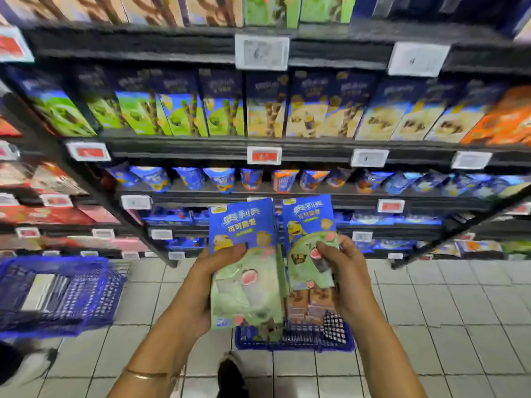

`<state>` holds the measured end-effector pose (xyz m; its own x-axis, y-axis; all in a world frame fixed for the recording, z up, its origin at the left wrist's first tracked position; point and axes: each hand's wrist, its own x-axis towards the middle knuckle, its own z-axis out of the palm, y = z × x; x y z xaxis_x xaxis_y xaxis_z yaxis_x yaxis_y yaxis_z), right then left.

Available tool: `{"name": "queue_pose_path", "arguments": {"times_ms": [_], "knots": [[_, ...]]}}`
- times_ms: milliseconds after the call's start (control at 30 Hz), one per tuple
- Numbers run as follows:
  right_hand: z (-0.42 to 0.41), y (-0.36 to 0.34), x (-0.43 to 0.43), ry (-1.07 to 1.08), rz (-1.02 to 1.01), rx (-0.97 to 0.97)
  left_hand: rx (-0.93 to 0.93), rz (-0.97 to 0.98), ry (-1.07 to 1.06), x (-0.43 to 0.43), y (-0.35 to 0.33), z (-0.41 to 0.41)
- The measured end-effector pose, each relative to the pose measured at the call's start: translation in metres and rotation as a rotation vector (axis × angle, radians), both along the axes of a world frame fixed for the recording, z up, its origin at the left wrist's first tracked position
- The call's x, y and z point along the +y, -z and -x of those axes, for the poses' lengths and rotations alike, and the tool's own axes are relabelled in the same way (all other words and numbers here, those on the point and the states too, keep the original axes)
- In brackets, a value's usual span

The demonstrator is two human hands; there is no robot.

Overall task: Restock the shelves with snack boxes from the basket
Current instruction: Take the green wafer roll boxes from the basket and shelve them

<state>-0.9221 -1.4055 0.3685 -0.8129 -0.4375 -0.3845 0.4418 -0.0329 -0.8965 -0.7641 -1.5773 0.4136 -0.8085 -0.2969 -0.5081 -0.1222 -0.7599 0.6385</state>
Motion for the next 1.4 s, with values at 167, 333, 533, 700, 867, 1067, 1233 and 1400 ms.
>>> {"name": "queue_pose_path", "arguments": {"times_ms": [167,333,533,700,867,1067,1233,1400], "knots": [[0.009,-0.128,-0.031,-0.037,0.181,0.086,0.097,0.191,-0.081,-0.034,-0.115,-0.006],[0.019,-0.214,-0.074,-0.089,0.268,0.255,0.272,0.281,-0.116,-0.066,-0.186,0.009],[0.028,-0.292,-0.111,-0.159,0.226,0.494,0.395,0.431,-0.152,-0.11,-0.234,0.027],[0.049,-0.348,-0.121,-0.28,0.106,0.625,0.5,0.539,-0.169,-0.128,-0.278,0.052],[0.084,-0.401,-0.13,-0.326,0.179,0.657,0.548,0.545,-0.18,-0.134,-0.327,0.075],[0.146,-0.46,-0.157,-0.191,0.319,0.674,0.616,0.587,-0.271,-0.143,-0.369,0.102],[0.196,-0.474,-0.207,-0.048,0.245,0.683,0.63,0.617,-0.321,-0.158,-0.386,0.121],[0.232,-0.472,-0.265,0.009,-0.028,0.806,0.699,0.686,-0.309,-0.178,-0.401,0.136]]}}
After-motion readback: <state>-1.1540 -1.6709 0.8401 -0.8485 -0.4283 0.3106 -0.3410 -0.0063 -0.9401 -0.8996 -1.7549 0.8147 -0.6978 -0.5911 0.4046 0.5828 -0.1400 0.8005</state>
